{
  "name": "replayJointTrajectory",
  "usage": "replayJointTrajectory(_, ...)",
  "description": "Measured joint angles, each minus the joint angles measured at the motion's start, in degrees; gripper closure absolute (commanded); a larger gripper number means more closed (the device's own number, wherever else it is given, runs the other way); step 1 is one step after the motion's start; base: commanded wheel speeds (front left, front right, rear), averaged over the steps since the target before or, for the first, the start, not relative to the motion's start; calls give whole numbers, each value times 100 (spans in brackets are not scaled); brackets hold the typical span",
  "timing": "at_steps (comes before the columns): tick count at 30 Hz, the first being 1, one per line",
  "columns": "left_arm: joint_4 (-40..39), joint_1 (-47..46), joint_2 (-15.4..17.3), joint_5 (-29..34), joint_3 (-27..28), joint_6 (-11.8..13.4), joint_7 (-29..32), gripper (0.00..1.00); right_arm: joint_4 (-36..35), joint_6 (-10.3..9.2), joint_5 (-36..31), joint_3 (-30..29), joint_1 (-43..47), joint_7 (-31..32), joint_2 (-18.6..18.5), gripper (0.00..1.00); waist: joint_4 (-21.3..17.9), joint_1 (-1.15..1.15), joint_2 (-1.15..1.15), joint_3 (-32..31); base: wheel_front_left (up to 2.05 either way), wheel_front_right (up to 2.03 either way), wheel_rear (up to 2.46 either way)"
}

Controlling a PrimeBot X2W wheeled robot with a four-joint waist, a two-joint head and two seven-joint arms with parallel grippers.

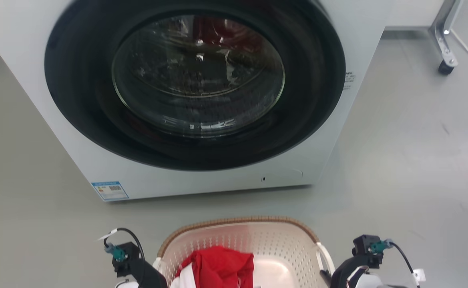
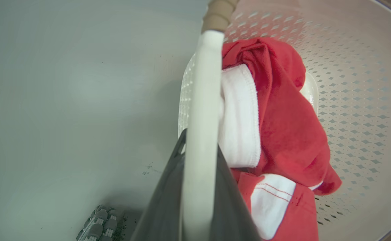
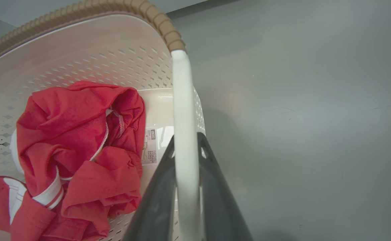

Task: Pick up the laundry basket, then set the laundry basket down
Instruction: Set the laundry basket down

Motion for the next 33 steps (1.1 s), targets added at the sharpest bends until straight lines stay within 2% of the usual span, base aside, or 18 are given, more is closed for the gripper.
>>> replayJointTrajectory(21,-380,-871,-1,96,-92,9,-701,100,-197,0,-166,25,-899,-695,-220,100,25,1,1,1523,0,0,0)
replayJointTrajectory(33,-504,-1466,23,162,-122,149,-1106,100,-350,-8,-299,100,-1479,-1038,-298,100,81,2,1,2542,0,0,0)
